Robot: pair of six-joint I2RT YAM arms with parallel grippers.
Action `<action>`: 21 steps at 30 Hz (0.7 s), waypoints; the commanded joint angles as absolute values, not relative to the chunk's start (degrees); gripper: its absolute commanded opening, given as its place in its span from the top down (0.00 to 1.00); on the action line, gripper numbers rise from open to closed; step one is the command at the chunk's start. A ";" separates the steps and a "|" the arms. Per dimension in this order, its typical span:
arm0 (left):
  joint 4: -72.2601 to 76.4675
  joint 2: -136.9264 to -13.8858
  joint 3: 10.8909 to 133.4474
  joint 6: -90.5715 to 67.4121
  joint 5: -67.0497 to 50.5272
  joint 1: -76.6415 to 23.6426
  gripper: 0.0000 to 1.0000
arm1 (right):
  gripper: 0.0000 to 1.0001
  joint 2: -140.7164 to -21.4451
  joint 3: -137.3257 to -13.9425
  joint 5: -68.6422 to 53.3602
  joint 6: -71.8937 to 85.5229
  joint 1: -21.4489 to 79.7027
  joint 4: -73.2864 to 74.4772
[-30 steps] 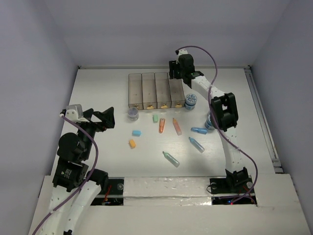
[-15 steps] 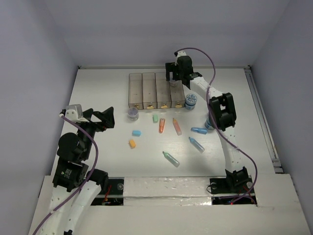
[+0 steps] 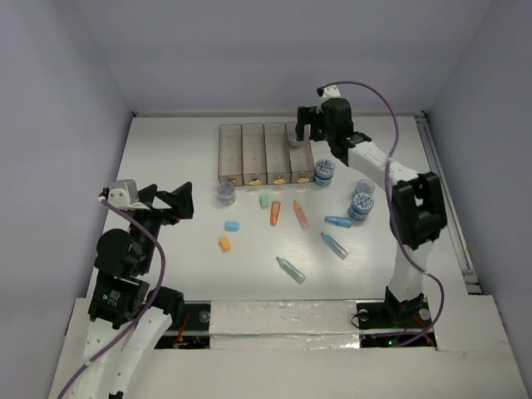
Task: Sort the stationery into containers
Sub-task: Pick up the stationery from the center of the board.
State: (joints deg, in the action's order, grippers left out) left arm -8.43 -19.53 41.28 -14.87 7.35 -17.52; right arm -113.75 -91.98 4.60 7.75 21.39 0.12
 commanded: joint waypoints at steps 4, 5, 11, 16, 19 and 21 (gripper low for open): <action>-5.36 -18.28 42.54 -14.68 6.85 -17.84 0.01 | 0.03 -97.84 -72.71 10.02 10.02 21.27 -0.18; -5.36 -18.54 42.54 -14.59 6.86 -18.36 0.01 | 0.03 -96.26 -70.68 10.28 10.63 21.27 -0.18; -5.27 -18.99 42.54 -14.59 6.42 -18.90 0.01 | 0.05 -92.72 -67.06 10.28 9.14 20.75 7.11; -5.62 -18.72 42.45 -14.68 6.94 -18.90 0.01 | 0.04 -97.63 -68.99 8.36 9.49 20.21 9.76; -5.63 -18.90 42.45 -14.76 6.77 -18.90 0.01 | 0.05 -99.22 -70.48 7.74 9.49 20.21 9.58; -5.63 -18.98 42.45 -14.59 6.68 -18.90 0.01 | 0.08 -100.37 -71.62 7.82 9.32 20.21 9.84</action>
State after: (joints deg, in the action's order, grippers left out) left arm -8.40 -18.74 41.28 -14.87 7.14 -18.68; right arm -99.61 -67.96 8.36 9.67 20.60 9.23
